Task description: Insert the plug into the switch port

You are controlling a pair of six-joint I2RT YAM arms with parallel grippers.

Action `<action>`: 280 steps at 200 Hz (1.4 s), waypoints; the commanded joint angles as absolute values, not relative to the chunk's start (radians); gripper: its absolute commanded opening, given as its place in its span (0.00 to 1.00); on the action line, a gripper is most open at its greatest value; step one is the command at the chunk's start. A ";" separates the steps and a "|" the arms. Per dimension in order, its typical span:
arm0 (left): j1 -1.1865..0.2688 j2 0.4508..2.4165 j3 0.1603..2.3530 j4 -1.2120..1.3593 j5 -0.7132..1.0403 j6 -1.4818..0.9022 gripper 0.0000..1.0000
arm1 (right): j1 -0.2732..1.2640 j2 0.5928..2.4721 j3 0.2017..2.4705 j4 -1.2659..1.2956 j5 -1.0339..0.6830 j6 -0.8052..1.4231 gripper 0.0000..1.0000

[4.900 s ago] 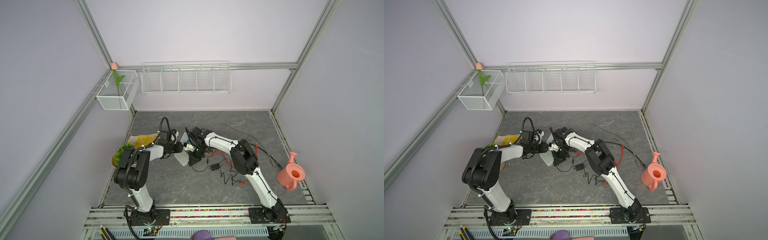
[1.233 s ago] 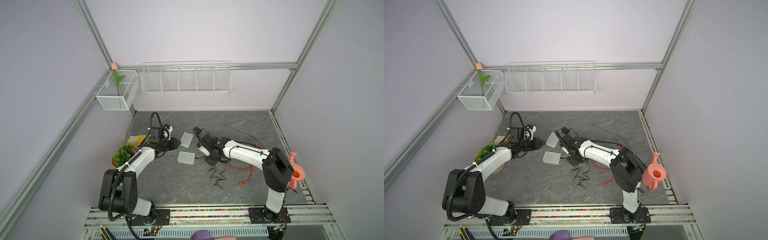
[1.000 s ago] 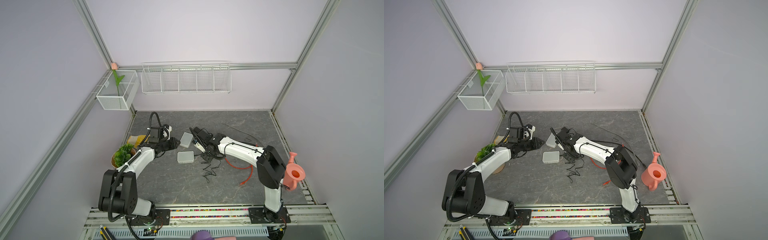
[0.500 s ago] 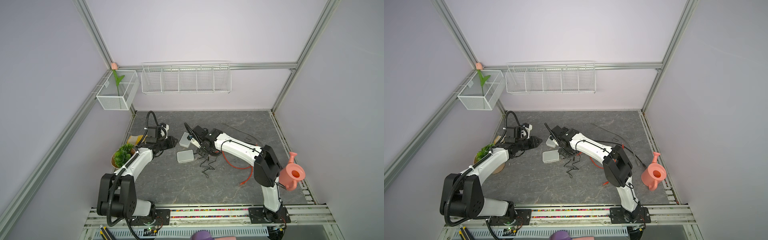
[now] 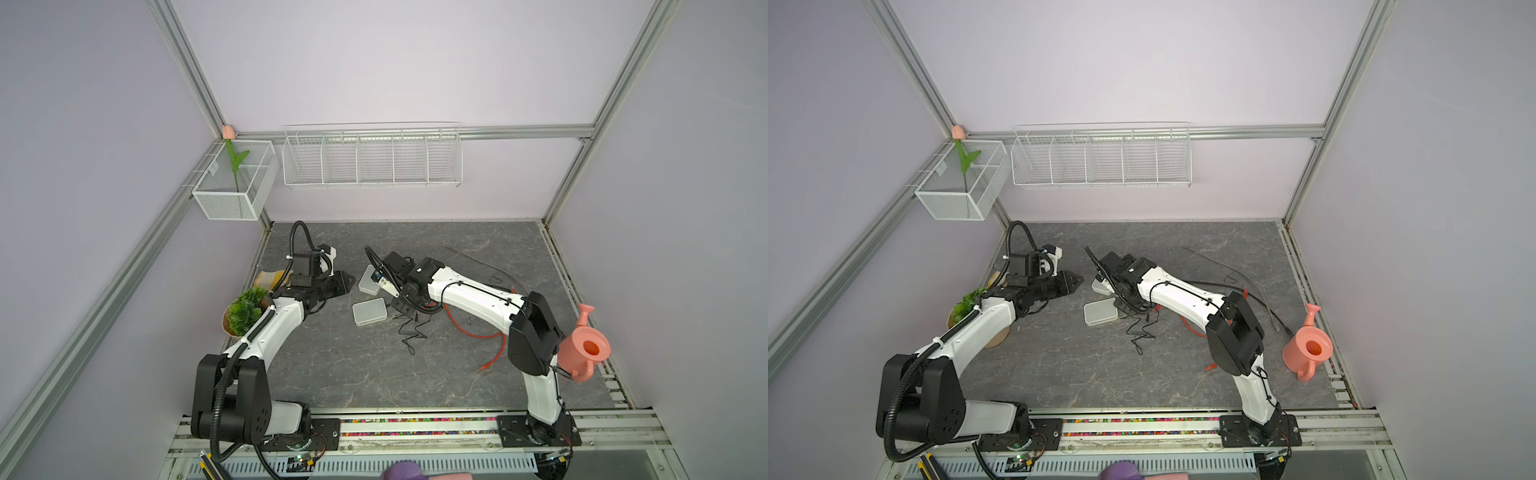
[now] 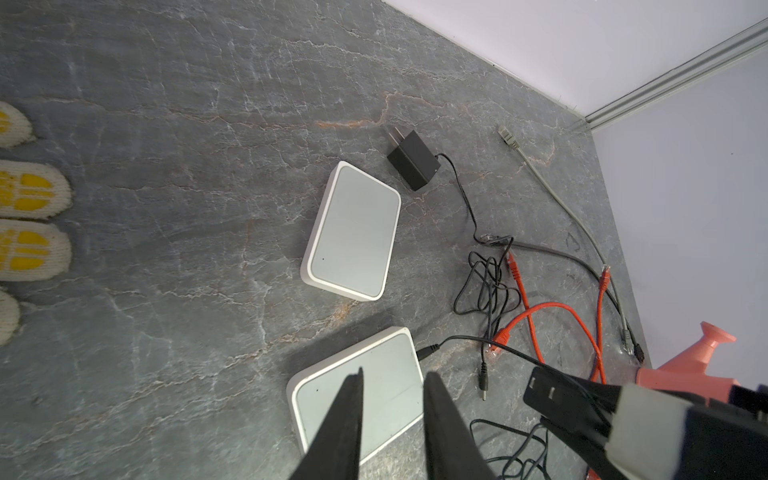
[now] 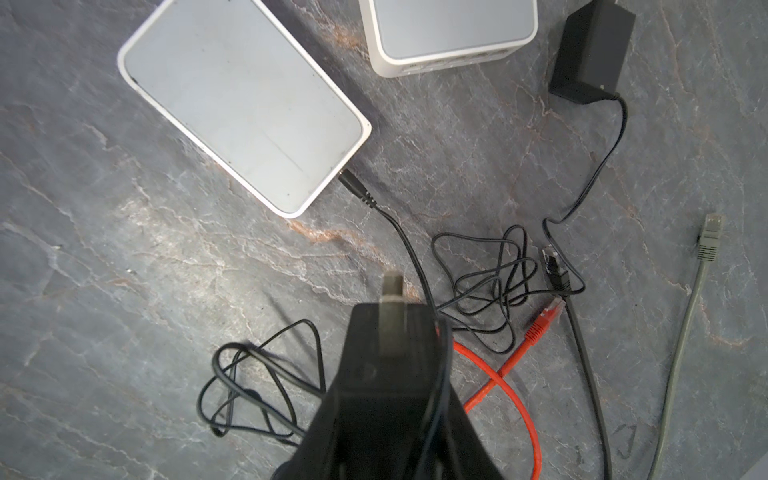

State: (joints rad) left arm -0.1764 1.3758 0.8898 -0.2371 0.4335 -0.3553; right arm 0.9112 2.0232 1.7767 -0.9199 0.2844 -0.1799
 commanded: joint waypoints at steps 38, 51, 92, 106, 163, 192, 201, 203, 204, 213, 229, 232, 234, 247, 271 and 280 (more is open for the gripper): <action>-0.170 1.372 0.879 -0.230 0.434 -0.351 0.28 | 0.919 1.985 1.736 -0.910 0.259 -0.197 0.22; -0.170 1.386 0.877 -0.231 0.450 -0.345 0.28 | 0.918 1.995 1.708 -0.911 0.245 -0.188 0.24; -0.172 1.409 0.841 -0.208 0.456 -0.346 0.28 | 0.908 1.975 1.569 -0.859 0.202 -0.149 0.29; -0.174 1.423 0.837 -0.209 0.458 -0.341 0.28 | 0.901 1.968 1.527 -0.833 0.187 -0.140 0.29; -0.196 1.469 0.850 -0.222 0.442 -0.330 0.31 | 0.876 1.911 1.465 -0.843 0.138 -0.133 0.64; -0.196 1.462 0.870 -0.239 0.413 -0.325 0.34 | 0.870 1.792 1.407 -0.828 0.077 -0.125 0.71; -0.196 1.451 0.879 -0.247 0.395 -0.325 0.35 | 0.868 1.743 1.395 -0.815 0.059 -0.120 0.73; -0.196 1.447 0.880 -0.246 0.393 -0.324 0.36 | 0.868 1.733 1.393 -0.811 0.056 -0.119 0.73; -0.196 1.443 0.880 -0.245 0.391 -0.325 0.36 | 0.868 1.728 1.392 -0.809 0.053 -0.118 0.73; -0.196 1.418 0.883 -0.235 0.378 -0.329 0.37 | 0.868 1.682 1.387 -0.795 0.038 -0.117 0.74; -0.195 1.360 0.890 -0.226 0.325 -0.332 0.41 | 0.862 1.619 1.394 -0.758 0.025 -0.129 0.79; -0.195 1.348 0.891 -0.223 0.307 -0.333 0.41 | 0.859 1.613 1.398 -0.751 0.022 -0.133 0.80; -0.195 1.342 0.891 -0.219 0.296 -0.336 0.42 | 0.859 1.610 1.402 -0.747 0.020 -0.137 0.80; -0.194 1.308 0.890 -0.192 0.212 -0.354 0.46 | 0.838 1.614 1.440 -0.730 -0.023 -0.168 0.81; -0.184 1.306 0.961 -0.287 0.175 -0.362 0.52 | 0.756 1.734 1.569 -0.744 -0.301 -0.165 0.79; -0.184 1.316 0.974 -0.317 0.196 -0.367 0.54 | 0.748 1.794 1.625 -0.761 -0.359 -0.142 0.78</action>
